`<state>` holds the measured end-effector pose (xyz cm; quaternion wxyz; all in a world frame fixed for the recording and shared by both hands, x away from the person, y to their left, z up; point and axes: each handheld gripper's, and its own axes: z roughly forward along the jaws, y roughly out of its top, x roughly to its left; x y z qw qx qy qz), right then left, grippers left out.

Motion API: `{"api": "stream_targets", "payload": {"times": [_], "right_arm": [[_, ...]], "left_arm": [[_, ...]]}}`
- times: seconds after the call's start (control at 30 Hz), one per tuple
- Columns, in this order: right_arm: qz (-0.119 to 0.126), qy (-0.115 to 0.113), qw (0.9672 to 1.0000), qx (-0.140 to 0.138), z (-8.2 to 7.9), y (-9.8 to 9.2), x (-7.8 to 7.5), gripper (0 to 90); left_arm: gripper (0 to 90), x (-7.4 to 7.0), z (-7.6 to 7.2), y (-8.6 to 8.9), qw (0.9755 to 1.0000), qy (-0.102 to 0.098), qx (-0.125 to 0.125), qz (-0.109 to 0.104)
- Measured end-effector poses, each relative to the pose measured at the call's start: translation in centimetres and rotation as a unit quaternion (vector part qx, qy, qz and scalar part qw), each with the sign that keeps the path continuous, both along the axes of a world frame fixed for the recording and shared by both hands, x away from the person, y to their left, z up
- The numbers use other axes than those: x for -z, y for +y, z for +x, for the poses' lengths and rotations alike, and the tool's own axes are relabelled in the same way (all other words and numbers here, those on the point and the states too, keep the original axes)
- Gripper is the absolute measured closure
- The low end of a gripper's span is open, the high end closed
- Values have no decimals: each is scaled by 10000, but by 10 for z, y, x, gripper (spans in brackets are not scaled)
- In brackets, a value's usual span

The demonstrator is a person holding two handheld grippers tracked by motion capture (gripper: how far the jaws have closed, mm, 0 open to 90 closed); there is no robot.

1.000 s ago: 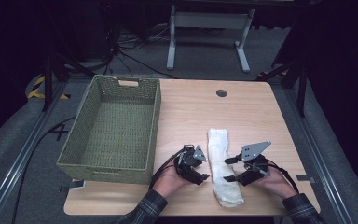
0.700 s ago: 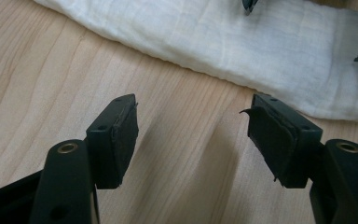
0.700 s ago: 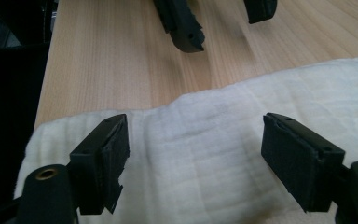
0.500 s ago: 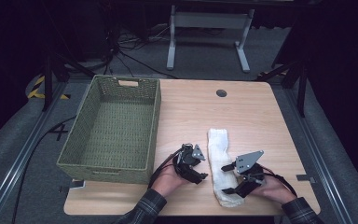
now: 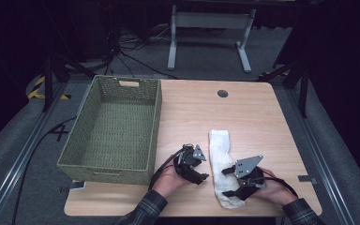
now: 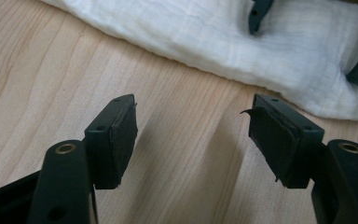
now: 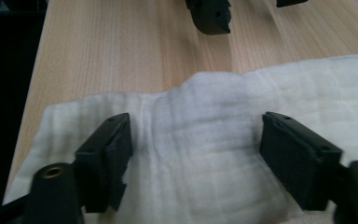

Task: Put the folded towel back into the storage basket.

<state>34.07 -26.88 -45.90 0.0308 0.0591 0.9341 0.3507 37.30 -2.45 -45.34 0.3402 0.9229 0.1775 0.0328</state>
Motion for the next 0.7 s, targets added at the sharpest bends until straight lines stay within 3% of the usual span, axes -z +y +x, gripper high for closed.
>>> {"api": "stream_targets", "payload": {"times": [0.23,0.27,0.4,0.7], "right_arm": [[169,0,9998,62,-9,-5,0,571],[169,0,9998,62,-9,-5,0,571],[234,121,9996,22,-13,-5,0,730],[246,151,9996,58,-15,-4,0,787]], "left_arm": [[334,0,1,0,10000,-17,-9,36],[335,0,1,0,10000,-17,-9,36],[336,-1,1,1,10000,-12,-36,22],[337,-4,2,0,9998,-12,-66,-186]]}}
